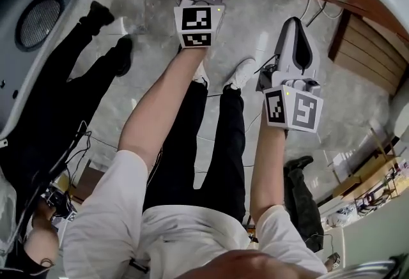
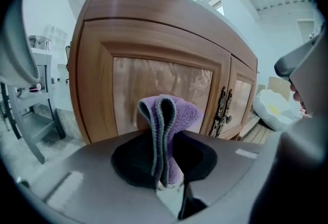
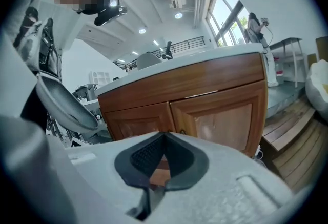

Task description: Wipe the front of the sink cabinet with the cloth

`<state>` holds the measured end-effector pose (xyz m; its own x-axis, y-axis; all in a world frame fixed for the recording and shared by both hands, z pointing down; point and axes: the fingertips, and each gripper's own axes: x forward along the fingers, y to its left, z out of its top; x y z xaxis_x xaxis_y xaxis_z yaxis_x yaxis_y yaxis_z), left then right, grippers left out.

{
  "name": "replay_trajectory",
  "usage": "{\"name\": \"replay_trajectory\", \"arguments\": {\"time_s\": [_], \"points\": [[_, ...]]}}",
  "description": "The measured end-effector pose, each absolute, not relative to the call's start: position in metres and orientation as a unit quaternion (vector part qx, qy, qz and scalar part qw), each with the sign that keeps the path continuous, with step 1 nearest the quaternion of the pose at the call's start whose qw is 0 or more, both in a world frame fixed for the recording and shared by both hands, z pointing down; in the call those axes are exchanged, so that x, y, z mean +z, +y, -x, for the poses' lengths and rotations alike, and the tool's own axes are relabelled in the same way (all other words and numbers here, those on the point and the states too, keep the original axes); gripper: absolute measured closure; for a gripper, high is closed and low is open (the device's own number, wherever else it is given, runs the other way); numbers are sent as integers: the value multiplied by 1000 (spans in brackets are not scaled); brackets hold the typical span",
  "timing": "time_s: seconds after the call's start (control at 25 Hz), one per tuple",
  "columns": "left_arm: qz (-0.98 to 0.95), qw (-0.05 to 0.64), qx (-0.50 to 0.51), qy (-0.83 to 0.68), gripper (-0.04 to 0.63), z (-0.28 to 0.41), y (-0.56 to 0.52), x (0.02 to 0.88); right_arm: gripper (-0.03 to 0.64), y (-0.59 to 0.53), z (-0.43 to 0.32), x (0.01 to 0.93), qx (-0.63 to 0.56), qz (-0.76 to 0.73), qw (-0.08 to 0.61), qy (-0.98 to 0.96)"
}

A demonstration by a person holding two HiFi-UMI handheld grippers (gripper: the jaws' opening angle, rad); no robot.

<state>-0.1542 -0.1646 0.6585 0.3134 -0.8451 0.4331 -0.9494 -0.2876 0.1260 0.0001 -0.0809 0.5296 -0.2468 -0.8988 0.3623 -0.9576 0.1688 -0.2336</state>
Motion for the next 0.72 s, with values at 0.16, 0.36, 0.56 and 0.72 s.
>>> {"name": "replay_trajectory", "arguments": {"time_s": [0.16,0.36,0.56,0.72], "points": [[-784,175,154,-575,525,173,-165,660,620,-85,13,528,208,-604,73,-766],[-779,174,151,-583,525,193,-165,659,620,-91,31,528,208,-597,76,-771],[-773,183,140,-591,525,215,-166,659,620,-93,51,529,209,-588,82,-777],[-769,186,137,-596,525,232,-164,660,620,-92,60,530,213,-587,82,-777]]}}
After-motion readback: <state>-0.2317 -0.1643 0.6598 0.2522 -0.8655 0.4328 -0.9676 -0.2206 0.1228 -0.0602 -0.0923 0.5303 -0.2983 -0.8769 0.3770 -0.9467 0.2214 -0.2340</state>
